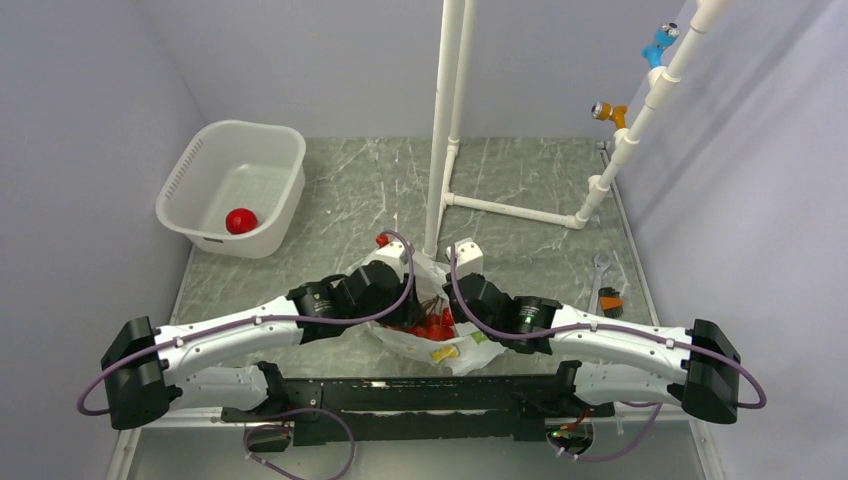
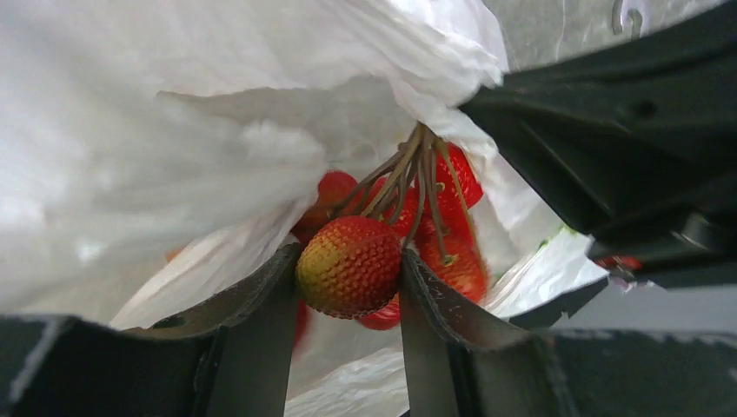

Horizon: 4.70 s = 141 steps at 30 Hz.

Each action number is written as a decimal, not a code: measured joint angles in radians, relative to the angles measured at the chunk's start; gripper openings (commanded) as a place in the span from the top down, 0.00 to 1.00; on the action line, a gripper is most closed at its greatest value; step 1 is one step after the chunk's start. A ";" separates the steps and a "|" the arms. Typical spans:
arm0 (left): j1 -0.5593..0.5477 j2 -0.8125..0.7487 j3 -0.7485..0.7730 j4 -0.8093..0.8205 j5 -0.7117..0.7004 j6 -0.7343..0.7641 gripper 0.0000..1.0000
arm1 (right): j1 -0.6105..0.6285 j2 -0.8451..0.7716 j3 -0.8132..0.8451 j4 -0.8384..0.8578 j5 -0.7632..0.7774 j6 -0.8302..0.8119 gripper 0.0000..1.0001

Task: Take the fake fruits out of the plastic bag
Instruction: Take out the fake fruit from the plastic bag, then place the fake fruit in the bin.

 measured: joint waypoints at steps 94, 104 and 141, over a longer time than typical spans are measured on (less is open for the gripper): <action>1.237 0.677 0.765 -0.191 -0.040 0.550 1.00 | -0.039 0.179 0.159 -0.077 -0.106 0.037 1.00; 1.236 0.804 0.883 -0.291 0.030 0.542 0.84 | -0.039 0.188 0.164 -0.079 -0.122 0.043 1.00; 1.238 0.661 0.839 -0.315 0.073 0.554 0.04 | -0.039 0.155 0.118 -0.032 -0.166 0.041 1.00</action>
